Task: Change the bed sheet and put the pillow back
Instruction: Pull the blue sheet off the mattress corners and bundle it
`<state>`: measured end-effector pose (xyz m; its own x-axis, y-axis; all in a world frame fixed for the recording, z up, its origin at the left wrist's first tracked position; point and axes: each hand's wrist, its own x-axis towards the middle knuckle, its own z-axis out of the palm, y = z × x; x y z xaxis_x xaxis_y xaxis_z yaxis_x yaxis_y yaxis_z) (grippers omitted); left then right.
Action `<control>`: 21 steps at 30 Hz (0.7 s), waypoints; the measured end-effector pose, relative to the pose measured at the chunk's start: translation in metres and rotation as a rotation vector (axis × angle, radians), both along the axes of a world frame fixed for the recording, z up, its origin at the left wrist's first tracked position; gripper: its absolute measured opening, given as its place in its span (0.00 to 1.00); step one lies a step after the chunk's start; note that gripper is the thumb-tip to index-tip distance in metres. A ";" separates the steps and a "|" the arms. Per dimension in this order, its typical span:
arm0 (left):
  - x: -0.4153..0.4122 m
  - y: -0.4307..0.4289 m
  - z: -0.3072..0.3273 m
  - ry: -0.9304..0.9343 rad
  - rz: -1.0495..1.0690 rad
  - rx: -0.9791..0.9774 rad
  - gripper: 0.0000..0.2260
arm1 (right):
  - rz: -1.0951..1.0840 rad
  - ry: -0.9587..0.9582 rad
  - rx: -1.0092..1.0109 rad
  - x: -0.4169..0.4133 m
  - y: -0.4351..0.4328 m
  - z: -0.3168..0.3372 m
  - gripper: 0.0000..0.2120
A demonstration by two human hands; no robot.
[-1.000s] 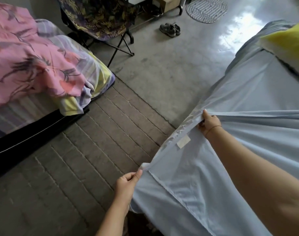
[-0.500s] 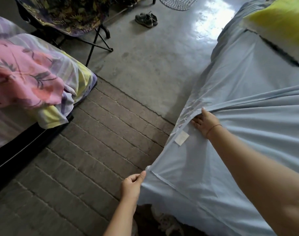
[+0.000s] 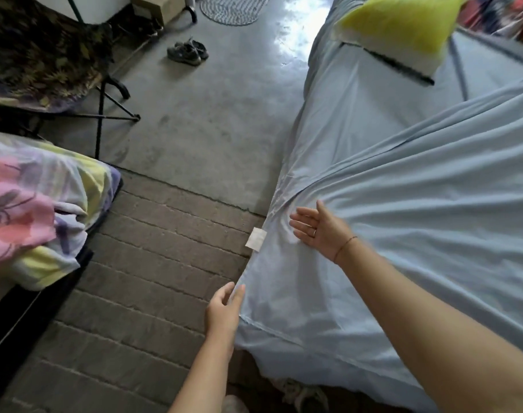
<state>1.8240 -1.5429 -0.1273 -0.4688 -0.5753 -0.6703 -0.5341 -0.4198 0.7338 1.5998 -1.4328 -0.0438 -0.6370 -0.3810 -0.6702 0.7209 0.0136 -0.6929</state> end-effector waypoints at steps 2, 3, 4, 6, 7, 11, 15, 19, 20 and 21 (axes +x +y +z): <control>-0.010 0.005 0.011 -0.006 -0.068 -0.052 0.20 | -0.047 0.003 -0.041 0.003 0.023 0.009 0.24; -0.015 0.009 0.018 -0.014 -0.107 -0.091 0.20 | -0.071 0.004 -0.056 0.005 0.037 0.013 0.24; -0.020 0.013 0.024 -0.020 -0.148 -0.133 0.21 | -0.095 0.007 -0.063 0.007 0.051 0.018 0.23; -0.031 0.026 0.039 -0.017 -0.228 -0.214 0.20 | -0.148 0.015 -0.044 0.011 0.086 0.025 0.23; -0.037 0.034 0.046 -0.010 -0.264 -0.240 0.20 | -0.178 0.017 -0.026 0.013 0.105 0.027 0.22; -0.061 0.070 0.062 0.041 -0.388 -0.291 0.19 | -0.326 0.015 0.018 0.023 0.186 0.034 0.21; -0.082 0.111 0.067 0.047 -0.496 -0.310 0.19 | -0.434 0.017 0.044 0.029 0.258 0.040 0.20; -0.095 0.156 0.065 0.078 -0.572 -0.309 0.15 | -0.539 0.027 0.084 0.037 0.323 0.041 0.19; -0.097 0.168 0.065 0.078 -0.592 -0.324 0.15 | -0.566 0.026 0.091 0.039 0.338 0.041 0.18; -0.099 0.180 0.066 0.075 -0.610 -0.346 0.16 | -0.592 0.025 0.101 0.041 0.355 0.040 0.17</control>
